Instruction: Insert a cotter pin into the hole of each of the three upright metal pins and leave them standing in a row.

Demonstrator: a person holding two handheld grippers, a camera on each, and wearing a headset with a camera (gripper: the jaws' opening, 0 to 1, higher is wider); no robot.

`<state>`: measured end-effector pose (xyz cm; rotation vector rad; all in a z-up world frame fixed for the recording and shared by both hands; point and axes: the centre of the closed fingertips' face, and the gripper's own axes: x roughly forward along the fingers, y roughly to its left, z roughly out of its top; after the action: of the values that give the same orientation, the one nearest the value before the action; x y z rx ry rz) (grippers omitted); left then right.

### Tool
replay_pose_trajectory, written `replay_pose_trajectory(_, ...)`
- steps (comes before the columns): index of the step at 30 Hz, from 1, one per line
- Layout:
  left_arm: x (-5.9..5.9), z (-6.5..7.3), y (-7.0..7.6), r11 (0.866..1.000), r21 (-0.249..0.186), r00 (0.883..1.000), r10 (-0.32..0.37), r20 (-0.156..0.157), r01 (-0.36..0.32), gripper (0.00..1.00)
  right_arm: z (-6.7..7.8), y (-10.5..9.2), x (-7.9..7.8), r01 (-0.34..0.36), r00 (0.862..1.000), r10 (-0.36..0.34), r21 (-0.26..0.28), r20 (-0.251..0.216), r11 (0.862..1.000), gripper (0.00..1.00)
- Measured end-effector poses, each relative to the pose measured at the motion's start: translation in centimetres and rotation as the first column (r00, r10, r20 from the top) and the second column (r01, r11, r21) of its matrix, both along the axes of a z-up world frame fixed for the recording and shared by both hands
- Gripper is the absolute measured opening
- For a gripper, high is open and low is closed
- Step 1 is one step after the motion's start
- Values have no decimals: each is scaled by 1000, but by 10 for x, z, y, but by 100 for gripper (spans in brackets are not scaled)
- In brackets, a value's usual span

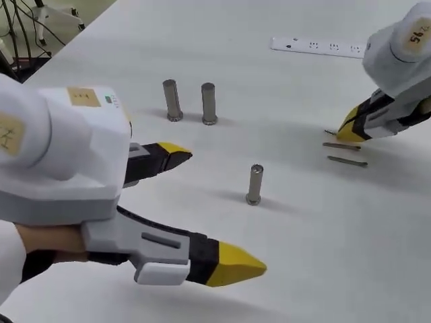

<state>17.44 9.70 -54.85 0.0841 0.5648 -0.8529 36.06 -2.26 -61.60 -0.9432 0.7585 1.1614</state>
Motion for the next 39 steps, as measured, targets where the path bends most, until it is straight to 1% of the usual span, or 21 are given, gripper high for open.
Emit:
replay_pose_trajectory(1,0,0,1,1000,0,1000,2,-2,-2,99,-1,0,6,4,1000,-4,-1,3,1000,0)
replay_pose_trajectory(3,1,-1,2,1000,-6,1000,15,-14,-15,99,0,-1,8,16,1000,-16,-1,8,1000,0)
replay_pose_trajectory(5,3,-1,4,1000,-7,1000,30,-8,-30,99,0,-2,10,34,999,-34,6,5,999,0)
replay_pose_trajectory(6,3,0,4,999,-15,999,31,-5,-31,99,0,-2,11,40,999,-40,8,0,999,0)
replay_pose_trajectory(10,2,2,3,999,-27,999,34,-6,-34,99,0,-2,13,72,997,-72,19,-13,997,0)
replay_pose_trajectory(12,4,6,1,997,-55,999,49,5,-48,99,3,-2,12,91,996,-91,28,-8,995,0)
replay_pose_trajectory(14,4,12,-2,993,-99,998,58,5,-58,99,7,0,12,111,994,-110,57,-18,992,0)
replay_pose_trajectory(16,4,12,-1,993,-98,998,61,11,-60,99,12,0,7,113,994,-112,64,-15,992,0)
replay_pose_trajectory(17,4,12,-1,994,-94,998,62,13,-60,99,17,0,1,114,994,-113,71,-12,991,0)
replay_pose_trajectory(18,4,12,-2,994,-93,998,61,14,-60,99,19,0,-2,112,994,-112,78,-9,991,0)
replay_pose_trajectory(20,5,12,-1,993,-94,998,69,14,-67,99,21,0,-5,107,994,-107,92,-3,990,0)
replay_pose_trajectory(21,6,12,0,993,-91,997,73,16,-72,98,24,-1,-9,107,994,-108,95,0,990,0)
replay_pose_trajectory(23,8,11,3,993,-84,996,87,14,-86,93,28,-1,-12,110,993,-113,101,25,989,0)
replay_pose_trajectory(25,9,10,5,992,-84,996,94,8,-93,93,32,-2,-13,108,993,-113,110,41,988,0)
replay_pose_trajectory(27,10,10,5,991,-88,995,100,9,-99,93,38,-1,-16,106,992,-113,128,52,986,0)
replay_pose_trajectory(30,11,11,6,990,-96,994,107,2,-107,92,47,3,-19,98,991,-111,156,73,983,0)
replay_pose_trajectory(33,13,13,6,989,-100,994,109,7,-108,90,59,6,-31,99,989,-118,200,85,975,0)
replay_pose_trajectory(36,14,14,5,987,-110,993,114,-4,-114,86,70,10,-39,82,988,-110,234,106,969,0)
replay_pose_trajectory(37,15,14,6,987,-111,993,117,-6,-117,83,73,11,-45,77,989,-105,244,107,967,0)
replay_pose_trajectory(38,16,14,6,986,-113,992,126,-6,-126,80,75,14,-56,80,992,-103,264,71,961,0)
replay_pose_trajectory(39,18,15,7,983,-122,990,141,-6,-140,75,78,17,-60,81,992,-104,293,66,953,0)
